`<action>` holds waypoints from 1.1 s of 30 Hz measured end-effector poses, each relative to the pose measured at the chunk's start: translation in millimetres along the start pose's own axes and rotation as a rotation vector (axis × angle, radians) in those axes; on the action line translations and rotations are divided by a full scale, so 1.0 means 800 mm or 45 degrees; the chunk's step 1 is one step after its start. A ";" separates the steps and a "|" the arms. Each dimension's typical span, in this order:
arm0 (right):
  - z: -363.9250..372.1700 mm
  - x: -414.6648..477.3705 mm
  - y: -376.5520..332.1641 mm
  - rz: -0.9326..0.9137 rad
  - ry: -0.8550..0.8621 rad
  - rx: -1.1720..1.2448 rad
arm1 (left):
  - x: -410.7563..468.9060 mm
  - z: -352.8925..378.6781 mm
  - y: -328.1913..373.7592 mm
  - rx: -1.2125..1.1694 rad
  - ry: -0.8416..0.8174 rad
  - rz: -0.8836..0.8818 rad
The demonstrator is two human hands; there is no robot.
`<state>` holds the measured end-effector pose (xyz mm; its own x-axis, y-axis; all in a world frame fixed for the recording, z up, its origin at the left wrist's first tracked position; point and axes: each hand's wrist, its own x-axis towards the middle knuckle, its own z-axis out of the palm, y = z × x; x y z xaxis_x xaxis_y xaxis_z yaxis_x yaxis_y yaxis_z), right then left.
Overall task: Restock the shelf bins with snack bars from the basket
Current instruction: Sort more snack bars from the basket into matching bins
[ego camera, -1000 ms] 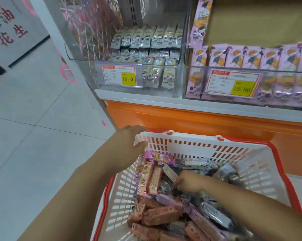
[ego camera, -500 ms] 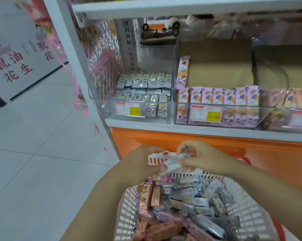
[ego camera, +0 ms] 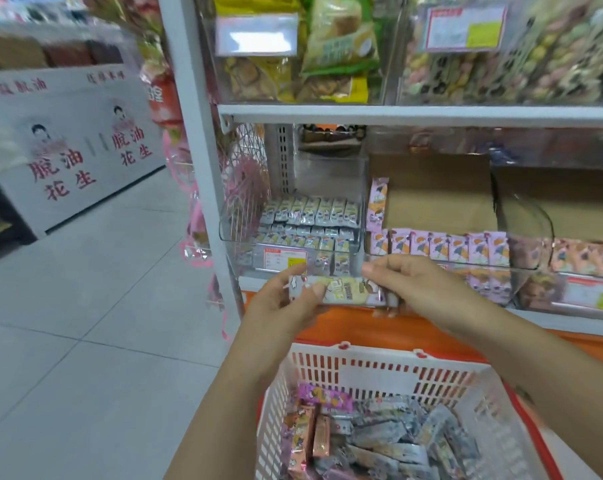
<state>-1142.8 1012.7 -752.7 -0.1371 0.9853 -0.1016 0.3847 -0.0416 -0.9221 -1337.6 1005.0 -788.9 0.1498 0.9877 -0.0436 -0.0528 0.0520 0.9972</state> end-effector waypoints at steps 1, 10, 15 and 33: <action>0.001 0.001 0.000 -0.047 -0.020 -0.139 | 0.001 -0.001 0.000 -0.060 0.072 -0.020; 0.027 0.019 -0.009 -0.879 -0.238 -1.042 | 0.034 -0.029 -0.008 -0.228 0.310 -0.169; 0.043 0.050 -0.018 -1.254 -0.368 -1.392 | 0.054 -0.041 -0.007 -0.314 0.376 -0.180; 0.081 0.348 -0.024 -0.708 0.252 -0.904 | 0.187 -0.090 -0.061 0.354 0.938 0.426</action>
<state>-1247.4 1276.8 -787.8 -0.3370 0.8459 0.4133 0.7887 0.4934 -0.3668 -1383.3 1161.0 -848.1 -0.5152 0.7935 0.3240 0.2790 -0.2021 0.9388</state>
